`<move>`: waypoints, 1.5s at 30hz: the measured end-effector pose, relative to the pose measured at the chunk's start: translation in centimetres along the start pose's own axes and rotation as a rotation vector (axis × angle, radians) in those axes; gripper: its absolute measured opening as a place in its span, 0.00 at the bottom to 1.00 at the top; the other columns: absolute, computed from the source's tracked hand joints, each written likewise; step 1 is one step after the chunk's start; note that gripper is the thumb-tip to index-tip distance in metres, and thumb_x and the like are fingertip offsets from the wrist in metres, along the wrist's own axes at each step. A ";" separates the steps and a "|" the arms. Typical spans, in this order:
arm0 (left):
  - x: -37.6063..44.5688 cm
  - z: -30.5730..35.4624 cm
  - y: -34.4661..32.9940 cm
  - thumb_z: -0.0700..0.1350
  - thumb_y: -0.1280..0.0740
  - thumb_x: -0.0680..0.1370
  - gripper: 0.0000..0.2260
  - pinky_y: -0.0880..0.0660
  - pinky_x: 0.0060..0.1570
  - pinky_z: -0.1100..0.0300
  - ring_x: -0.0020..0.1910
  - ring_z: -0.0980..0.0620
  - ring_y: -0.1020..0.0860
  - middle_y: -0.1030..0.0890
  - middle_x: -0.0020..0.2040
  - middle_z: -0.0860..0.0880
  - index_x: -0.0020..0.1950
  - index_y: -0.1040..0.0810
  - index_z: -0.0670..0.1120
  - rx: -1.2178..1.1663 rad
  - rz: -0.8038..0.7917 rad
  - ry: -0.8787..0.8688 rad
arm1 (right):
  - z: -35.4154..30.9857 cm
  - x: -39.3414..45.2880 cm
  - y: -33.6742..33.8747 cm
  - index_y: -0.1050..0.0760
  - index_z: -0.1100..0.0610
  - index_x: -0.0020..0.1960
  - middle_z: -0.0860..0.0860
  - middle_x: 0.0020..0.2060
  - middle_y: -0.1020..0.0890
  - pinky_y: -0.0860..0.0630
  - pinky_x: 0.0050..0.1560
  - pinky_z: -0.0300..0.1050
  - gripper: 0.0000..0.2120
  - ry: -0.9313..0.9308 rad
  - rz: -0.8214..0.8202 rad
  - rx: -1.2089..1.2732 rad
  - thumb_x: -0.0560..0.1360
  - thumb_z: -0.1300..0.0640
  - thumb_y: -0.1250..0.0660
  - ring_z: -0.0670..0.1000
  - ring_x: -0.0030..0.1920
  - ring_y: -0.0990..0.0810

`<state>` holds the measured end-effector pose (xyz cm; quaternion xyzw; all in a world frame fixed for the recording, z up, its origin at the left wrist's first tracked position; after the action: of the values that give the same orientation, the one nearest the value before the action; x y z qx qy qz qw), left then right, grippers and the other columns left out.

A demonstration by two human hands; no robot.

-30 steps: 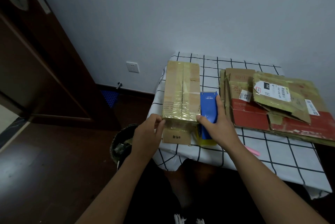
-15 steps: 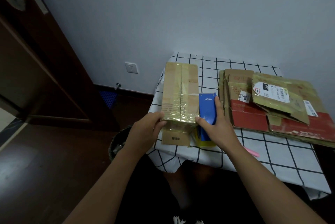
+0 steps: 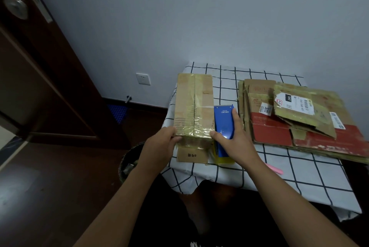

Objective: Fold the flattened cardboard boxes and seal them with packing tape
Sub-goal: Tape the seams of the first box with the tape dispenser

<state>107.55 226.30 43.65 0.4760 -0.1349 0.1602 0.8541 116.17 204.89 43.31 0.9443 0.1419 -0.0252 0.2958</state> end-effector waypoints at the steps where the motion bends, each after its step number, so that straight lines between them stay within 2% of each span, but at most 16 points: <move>1: -0.1 -0.2 -0.2 0.48 0.34 0.79 0.08 0.21 0.40 0.52 0.41 0.53 0.23 0.22 0.46 0.51 0.54 0.24 0.45 -0.020 -0.049 0.055 | 0.1 0.0 0.1 0.59 0.41 0.80 0.46 0.54 0.29 0.28 0.51 0.48 0.48 -0.001 0.000 0.006 0.73 0.42 0.29 0.51 0.51 0.26; 4: -0.6 1.0 0.0 0.56 0.32 0.74 0.21 0.24 0.53 0.57 0.55 0.52 0.26 0.25 0.58 0.49 0.62 0.29 0.47 0.017 -0.016 0.043 | 0.2 -0.1 0.2 0.60 0.41 0.80 0.46 0.54 0.29 0.27 0.51 0.48 0.49 0.000 0.005 0.015 0.73 0.42 0.28 0.50 0.52 0.26; 7: -0.1 3.4 -0.4 0.62 0.33 0.70 0.30 0.29 0.60 0.52 0.65 0.44 0.31 0.29 0.66 0.42 0.66 0.29 0.46 0.153 0.095 -0.029 | 0.1 -0.2 0.3 0.60 0.42 0.80 0.44 0.55 0.31 0.29 0.51 0.47 0.49 0.008 0.006 0.019 0.73 0.42 0.29 0.49 0.52 0.28; 11: 1.6 5.0 -2.2 0.73 0.40 0.70 0.36 0.28 0.61 0.45 0.66 0.40 0.30 0.27 0.66 0.39 0.62 0.23 0.44 0.322 0.033 0.033 | 0.2 -0.2 0.3 0.60 0.41 0.80 0.43 0.56 0.31 0.29 0.52 0.47 0.50 0.011 0.000 0.044 0.72 0.41 0.28 0.48 0.53 0.29; 15: 2.7 5.7 -2.5 0.77 0.42 0.66 0.40 0.25 0.54 0.44 0.61 0.38 0.29 0.25 0.63 0.39 0.55 0.23 0.43 0.384 0.004 0.122 | 0.5 -0.1 0.9 0.56 0.39 0.80 0.41 0.60 0.30 0.29 0.52 0.44 0.46 0.019 0.017 0.127 0.73 0.38 0.30 0.47 0.56 0.27; 17: 3.2 5.9 -2.5 0.79 0.43 0.64 0.43 0.25 0.54 0.42 0.63 0.36 0.30 0.27 0.64 0.39 0.57 0.26 0.42 0.371 -0.010 0.193 | 0.9 -0.1 1.5 0.53 0.38 0.79 0.39 0.62 0.31 0.30 0.52 0.42 0.42 0.009 0.046 0.176 0.74 0.39 0.31 0.46 0.56 0.28; 20: 3.9 6.2 -2.7 0.83 0.46 0.60 0.52 0.33 0.65 0.39 0.71 0.34 0.39 0.38 0.75 0.38 0.66 0.33 0.42 0.338 -0.107 0.324 | 1.5 -0.2 2.4 0.50 0.35 0.78 0.39 0.63 0.30 0.29 0.52 0.41 0.43 0.013 0.115 0.245 0.72 0.41 0.28 0.46 0.57 0.26; 23: 4.5 6.1 -2.8 0.77 0.38 0.65 0.48 0.39 0.70 0.42 0.74 0.35 0.44 0.53 0.79 0.39 0.70 0.42 0.44 0.234 -0.195 0.457 | 1.8 -0.2 3.4 0.49 0.35 0.78 0.40 0.62 0.30 0.27 0.53 0.43 0.45 0.002 0.173 0.304 0.71 0.44 0.25 0.47 0.56 0.25; 25: 5.1 5.8 -2.2 0.71 0.34 0.67 0.45 0.41 0.69 0.44 0.72 0.35 0.42 0.53 0.78 0.40 0.73 0.47 0.47 0.173 -0.221 0.523 | 1.9 -0.2 3.9 0.48 0.34 0.78 0.39 0.61 0.29 0.24 0.57 0.47 0.45 0.003 0.187 0.320 0.70 0.44 0.24 0.47 0.56 0.24; 28: 6.3 5.2 -0.6 0.67 0.32 0.66 0.50 0.42 0.69 0.44 0.70 0.37 0.41 0.48 0.75 0.43 0.77 0.58 0.55 0.122 -0.275 0.556 | 1.8 -0.4 4.3 0.46 0.34 0.77 0.39 0.61 0.28 0.23 0.58 0.49 0.44 0.012 0.201 0.361 0.70 0.45 0.24 0.44 0.55 0.24; 31: 7.4 4.8 2.2 0.66 0.31 0.64 0.53 0.44 0.71 0.43 0.73 0.40 0.45 0.47 0.76 0.46 0.78 0.60 0.57 0.126 -0.386 0.466 | 1.8 -0.4 4.6 0.45 0.35 0.77 0.38 0.61 0.29 0.23 0.60 0.51 0.43 0.019 0.228 0.407 0.71 0.46 0.24 0.44 0.56 0.24; 35: 8.0 3.5 5.0 0.65 0.35 0.59 0.54 0.51 0.75 0.45 0.77 0.45 0.52 0.52 0.79 0.50 0.79 0.60 0.58 0.244 -0.611 0.261 | 1.7 -0.4 4.9 0.47 0.34 0.77 0.39 0.62 0.29 0.23 0.59 0.52 0.42 0.014 0.247 0.416 0.72 0.45 0.25 0.48 0.59 0.24; 38: 7.5 2.1 4.3 0.64 0.33 0.62 0.53 0.59 0.76 0.43 0.78 0.44 0.60 0.59 0.80 0.46 0.78 0.62 0.60 0.324 -0.741 0.205 | 1.5 -0.4 4.7 0.47 0.34 0.77 0.40 0.62 0.30 0.24 0.58 0.51 0.42 0.010 0.252 0.407 0.72 0.46 0.26 0.49 0.58 0.25; 40: 6.9 1.7 3.3 0.59 0.31 0.69 0.50 0.65 0.75 0.45 0.78 0.43 0.65 0.64 0.79 0.43 0.79 0.63 0.58 0.349 -0.750 0.206 | 1.6 -0.5 4.4 0.47 0.35 0.77 0.40 0.62 0.30 0.24 0.59 0.50 0.42 0.005 0.246 0.407 0.73 0.46 0.26 0.49 0.58 0.25; 42: 6.3 1.8 2.5 0.54 0.32 0.74 0.47 0.65 0.74 0.47 0.77 0.42 0.67 0.66 0.78 0.42 0.79 0.65 0.53 0.398 -0.729 0.187 | 1.7 -0.7 4.1 0.46 0.35 0.78 0.40 0.62 0.30 0.25 0.58 0.49 0.41 -0.004 0.242 0.409 0.73 0.47 0.26 0.48 0.58 0.26; 45: 5.9 2.4 1.4 0.61 0.33 0.73 0.47 0.57 0.76 0.46 0.78 0.41 0.61 0.61 0.80 0.42 0.79 0.59 0.46 0.460 -0.574 0.182 | 1.8 -0.9 3.7 0.46 0.36 0.78 0.39 0.63 0.31 0.25 0.56 0.47 0.41 -0.011 0.229 0.401 0.73 0.46 0.26 0.48 0.58 0.26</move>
<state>112.19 225.79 48.22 0.6577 0.1200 -0.0180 0.7434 116.46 200.73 43.98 0.9940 0.0243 -0.0245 0.1039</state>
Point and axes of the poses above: each hand's wrist, its own x-axis towards the middle knuckle, its own y-axis out of the back of the hand, z = x × y, the point moved 5 cm from there along x, towards the middle knuckle
